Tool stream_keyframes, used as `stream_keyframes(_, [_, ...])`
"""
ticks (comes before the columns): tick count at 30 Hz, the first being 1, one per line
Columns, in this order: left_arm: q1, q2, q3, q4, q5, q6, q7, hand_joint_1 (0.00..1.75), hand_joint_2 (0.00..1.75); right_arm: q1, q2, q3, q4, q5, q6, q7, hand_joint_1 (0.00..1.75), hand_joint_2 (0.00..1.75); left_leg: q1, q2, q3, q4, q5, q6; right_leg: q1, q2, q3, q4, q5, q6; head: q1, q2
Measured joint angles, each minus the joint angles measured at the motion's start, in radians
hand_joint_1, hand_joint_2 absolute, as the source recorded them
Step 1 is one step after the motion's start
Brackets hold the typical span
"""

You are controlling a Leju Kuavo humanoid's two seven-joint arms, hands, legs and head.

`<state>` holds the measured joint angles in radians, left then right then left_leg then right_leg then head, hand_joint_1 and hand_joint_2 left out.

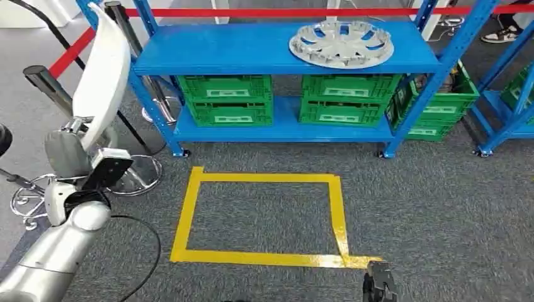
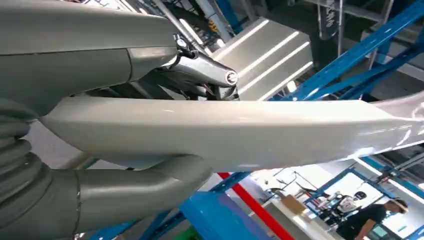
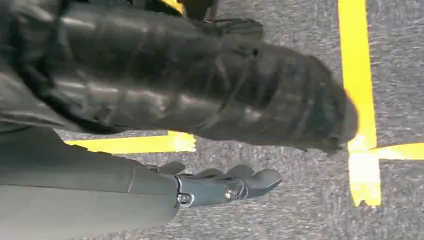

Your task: Take the parts from the cabinet and place them on the table.

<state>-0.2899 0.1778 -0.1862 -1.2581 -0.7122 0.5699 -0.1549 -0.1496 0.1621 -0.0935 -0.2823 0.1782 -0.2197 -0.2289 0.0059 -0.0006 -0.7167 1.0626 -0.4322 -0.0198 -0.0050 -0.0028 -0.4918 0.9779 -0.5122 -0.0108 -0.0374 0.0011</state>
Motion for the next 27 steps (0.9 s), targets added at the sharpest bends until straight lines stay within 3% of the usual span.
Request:
stream_keyframes(2, [0.001,-0.001,0.0,0.001,0.0,0.0,-0.001,1.75,1.75,0.0,0.0,0.0,0.0,0.0,0.0,0.0,0.0,0.0,0.001,0.001,-0.041,0.176,-0.106,-0.005,0.005,-0.001,-0.03,0.004,0.02,-0.005,-0.003,0.0])
stream_keyframes(3, [0.002,-0.002,0.0,0.002,0.0,0.0,-0.001,1.75,1.75,0.0,0.0,0.0,0.0,0.0,0.0,0.0,0.0,0.0,0.001,0.0,-0.049,0.24,-0.125,-0.006,0.006,-0.002,-0.044,0.008,0.028,-0.006,-0.003,0.0])
stream_keyframes(4, [0.004,-0.002,0.0,0.003,0.0,0.0,-0.001,1.75,1.75,0.001,0.0,-0.001,0.0,0.0,0.0,0.0,0.0,0.0,0.001,0.0,-0.04,0.262,-0.113,-0.005,0.007,-0.002,-0.059,0.011,0.035,-0.006,-0.003,0.0])
stream_keyframes(5, [0.004,-0.002,0.0,0.003,0.0,-0.001,-0.001,1.75,1.75,0.001,0.0,-0.001,0.0,0.0,0.0,0.0,0.0,0.0,0.001,0.0,-0.013,0.242,-0.087,-0.002,0.008,-0.002,-0.072,0.015,0.043,-0.005,-0.004,0.0])
stream_keyframes(7, [0.003,-0.003,0.0,0.003,0.0,-0.001,-0.001,1.75,1.75,0.0,0.0,-0.001,0.0,0.0,0.0,-0.001,0.0,0.0,-0.002,0.0,0.098,0.086,-0.031,0.012,0.011,-0.001,-0.091,0.022,0.052,-0.002,-0.004,0.0])
stream_keyframes(8, [0.002,-0.003,0.0,0.003,0.0,-0.001,-0.001,1.75,1.75,0.0,0.001,-0.001,0.0,0.0,0.0,-0.001,0.0,0.0,-0.005,-0.002,0.152,0.002,-0.03,0.024,0.009,-0.002,-0.097,0.025,0.055,0.001,-0.003,0.0])
stream_keyframes(9, [0.0,-0.003,0.0,0.003,0.0,-0.001,-0.001,1.75,1.75,-0.003,0.002,-0.002,0.0,0.0,0.0,-0.002,0.0,0.0,-0.009,-0.002,0.181,-0.045,-0.048,0.032,0.015,-0.003,-0.106,0.029,0.06,0.008,-0.001,0.0])
stream_keyframes(12, [0.0,-0.003,0.0,0.003,0.0,-0.001,-0.002,1.75,1.75,-0.002,0.002,-0.002,0.0,0.0,0.001,-0.001,0.0,0.0,-0.019,-0.002,0.179,-0.065,-0.038,0.04,0.002,-0.002,-0.114,0.022,0.084,0.032,-0.006,0.0])
stream_keyframes(13, [0.0,-0.003,0.0,0.003,0.0,-0.001,-0.002,1.75,1.75,-0.001,0.002,-0.002,0.0,0.0,0.001,-0.001,0.0,0.0,-0.017,0.0,0.176,-0.076,-0.026,0.048,0.006,-0.001,-0.115,0.021,0.088,0.038,-0.006,0.0])
stream_keyframes(14, [-0.002,-0.007,0.0,0.003,0.0,-0.001,-0.002,1.75,1.75,-0.002,0.001,-0.002,0.0,0.0,0.0,-0.001,0.0,0.0,-0.006,0.005,0.185,-0.101,-0.025,0.051,0.004,0.006,-0.129,0.031,0.064,0.04,-0.008,0.0])
stream_keyframes(15, [-0.004,-0.008,0.0,0.003,0.0,-0.001,-0.002,1.75,1.75,-0.004,0.001,-0.002,0.0,0.0,0.0,-0.001,0.0,0.0,-0.007,0.005,0.175,-0.098,-0.015,0.06,0.005,0.006,-0.149,0.073,0.012,0.048,-0.003,0.0])
stream_keyframes(17, [-0.003,-0.012,0.0,0.003,0.0,-0.002,-0.002,1.75,1.75,-0.005,0.001,-0.002,0.0,0.0,0.0,-0.001,0.0,0.0,-0.007,0.006,0.153,-0.092,-0.002,0.061,0.0,0.006,-0.199,0.231,-0.084,0.057,0.003,0.0])
stream_keyframes(18, [-0.003,-0.014,0.0,0.003,0.0,-0.005,-0.002,1.75,1.75,-0.004,0.001,-0.002,0.0,0.0,0.0,0.0,0.0,0.0,-0.006,0.008,0.141,-0.088,0.003,0.061,-0.002,0.005,-0.216,0.299,-0.111,0.062,0.003,0.0])
stream_keyframes(19, [-0.002,-0.015,0.0,0.003,0.0,-0.007,-0.001,1.75,1.75,-0.004,0.001,-0.002,0.001,0.0,0.0,0.0,0.0,0.0,-0.005,0.009,0.129,-0.082,0.009,0.06,-0.005,0.005,-0.219,0.333,-0.113,0.066,0.003,0.0])
stream_keyframes(20, [-0.002,-0.016,0.0,0.003,0.0,-0.008,-0.001,1.75,1.75,-0.004,0.001,-0.002,0.001,0.0,0.0,0.0,0.0,0.0,-0.003,0.009,0.116,-0.076,0.015,0.057,-0.007,0.004,-0.202,0.325,-0.089,0.071,0.003,0.0])
stream_keyframes(22, [-0.001,-0.017,0.0,0.003,0.0,-0.008,-0.001,1.75,1.75,-0.005,0.001,-0.002,0.001,0.0,0.0,0.0,0.0,0.0,0.002,0.008,0.09,-0.061,0.025,0.047,-0.013,0.003,-0.112,0.199,-0.012,0.076,0.003,0.0])
stream_keyframes(23, [-0.002,-0.017,0.0,0.003,0.0,-0.008,-0.001,1.75,1.75,-0.007,0.001,-0.002,0.001,0.0,0.0,0.0,0.0,0.0,0.004,0.008,0.078,-0.052,0.03,0.04,-0.016,0.004,-0.053,0.11,0.004,0.077,0.003,0.0])
stream_keyframes(24, [-0.001,-0.017,0.0,0.001,0.0,-0.008,-0.001,1.75,1.75,-0.01,0.001,-0.002,0.0,0.0,0.0,0.0,0.0,0.0,0.001,0.006,0.067,-0.046,0.034,0.033,-0.014,0.006,-0.014,0.049,-0.028,0.078,0.005,0.0])
stream_keyframes(25, [-0.002,-0.016,0.001,0.0,0.0,-0.008,-0.001,1.75,1.75,-0.012,0.001,-0.002,0.0,0.0,0.0,-0.001,0.0,0.0,0.001,0.006,0.061,-0.041,0.042,0.027,-0.011,0.012,-0.002,0.031,-0.029,0.067,0.0,0.0])
stream_keyframes(27, [-0.003,-0.018,0.001,0.0,0.0,-0.008,-0.001,1.75,1.75,-0.01,0.001,-0.002,0.0,-0.001,-0.001,0.0,0.0,0.0,0.003,0.006,0.057,-0.046,0.064,0.015,-0.005,0.011,-0.019,0.042,-0.019,0.053,0.002,0.0])
